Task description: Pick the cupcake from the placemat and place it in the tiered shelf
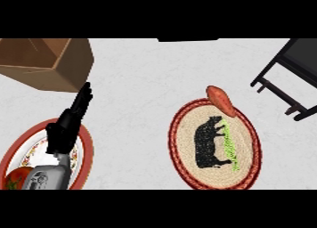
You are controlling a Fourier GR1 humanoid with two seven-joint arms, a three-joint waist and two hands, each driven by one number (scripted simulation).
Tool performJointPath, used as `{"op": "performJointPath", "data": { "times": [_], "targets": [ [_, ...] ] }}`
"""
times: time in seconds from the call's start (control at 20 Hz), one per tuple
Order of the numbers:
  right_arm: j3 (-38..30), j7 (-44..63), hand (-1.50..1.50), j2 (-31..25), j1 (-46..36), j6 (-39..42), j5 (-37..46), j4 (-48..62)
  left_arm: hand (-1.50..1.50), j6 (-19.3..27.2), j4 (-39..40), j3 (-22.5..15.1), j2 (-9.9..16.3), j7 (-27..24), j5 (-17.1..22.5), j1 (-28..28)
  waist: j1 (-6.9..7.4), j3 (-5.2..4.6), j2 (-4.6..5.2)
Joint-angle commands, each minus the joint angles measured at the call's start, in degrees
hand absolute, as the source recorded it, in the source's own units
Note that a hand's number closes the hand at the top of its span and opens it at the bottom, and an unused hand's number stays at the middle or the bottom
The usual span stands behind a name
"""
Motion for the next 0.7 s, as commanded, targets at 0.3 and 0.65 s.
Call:
{"op": "performJointPath", "data": {
  "times": [0.3,0.65],
  "targets": [
    [-19.8,11.7,1.5,-8.8,-6.1,9.2,-21.6,6.1,0.0,-0.2,0.5,-1.6,-0.9,-2.2,-1.0,1.0,2.09,-0.03,0.3],
    [-17.7,14.3,1.5,-13.4,-19.0,5.5,-17.2,19.1,0.0,-0.4,-1.1,-1.8,-1.6,1.4,-0.4,-1.6,2.77,0.05,0.45]
  ]
}}
